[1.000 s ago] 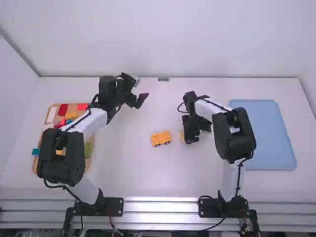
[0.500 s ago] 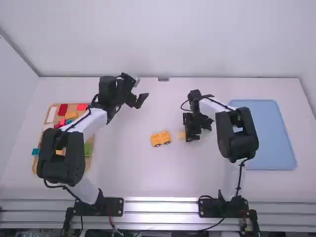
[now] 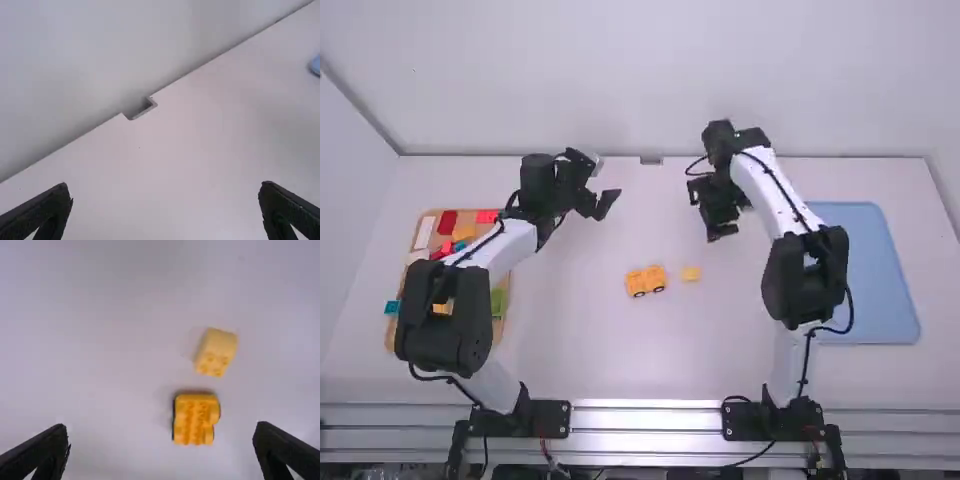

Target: Assemble lego blocks to make yellow taxi

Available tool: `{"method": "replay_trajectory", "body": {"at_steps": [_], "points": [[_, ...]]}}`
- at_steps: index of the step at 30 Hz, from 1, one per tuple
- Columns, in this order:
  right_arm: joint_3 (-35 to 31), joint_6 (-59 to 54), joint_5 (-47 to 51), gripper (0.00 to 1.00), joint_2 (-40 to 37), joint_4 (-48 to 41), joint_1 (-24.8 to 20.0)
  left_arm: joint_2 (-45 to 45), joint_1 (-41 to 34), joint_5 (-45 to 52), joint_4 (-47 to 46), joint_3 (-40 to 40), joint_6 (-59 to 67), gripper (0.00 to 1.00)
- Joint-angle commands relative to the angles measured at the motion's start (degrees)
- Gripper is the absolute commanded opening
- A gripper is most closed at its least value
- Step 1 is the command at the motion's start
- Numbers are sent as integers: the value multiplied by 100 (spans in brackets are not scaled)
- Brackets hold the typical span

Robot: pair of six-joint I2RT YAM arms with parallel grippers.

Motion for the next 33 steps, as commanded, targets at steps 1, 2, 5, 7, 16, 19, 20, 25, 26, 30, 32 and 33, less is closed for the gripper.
{"method": "replay_trajectory", "body": {"at_steps": [1, 2, 5, 7, 16, 19, 20, 25, 26, 30, 32, 33], "points": [[553, -1108, 42, 99, -188, -20, -24, 33, -11, -44, -90, 133, 7, 99], [629, -1128, -11, 99, -188, -7, -35, 33, -11, -44, -92, 133, 4, 99], [992, -1126, -599, 98, -188, 186, -37, 33, -11, -22, -136, 131, 0, 99], [1067, -1126, -1047, 98, -188, 350, -37, 33, -11, -44, -149, 131, -2, 99], [1060, 424, -2577, 98, -186, 658, -17, 33, -11, -42, -251, 127, 0, 99], [1060, 634, -2924, 98, -188, 634, -28, 33, -11, -37, -295, 127, 0, 99], [1060, 826, -2977, 99, -186, 649, -26, 33, -11, -44, -321, 127, 0, 99], [1060, 968, -3759, 98, -186, 566, -39, 33, -11, -417, -321, 127, -2, 99], [1060, 693, -3788, 98, -186, 415, -63, 33, -11, -577, -321, 127, 0, 99], [1060, -59, -3727, 99, -188, 111, -199, 33, -11, -940, -352, 127, -13, 99], [1060, -538, -3512, 98, -188, -61, -251, 33, -11, -999, -391, 127, -20, 99], [1060, -1016, -3233, 98, -186, -197, -297, 33, -11, -1102, -420, 127, -20, 99]]}}
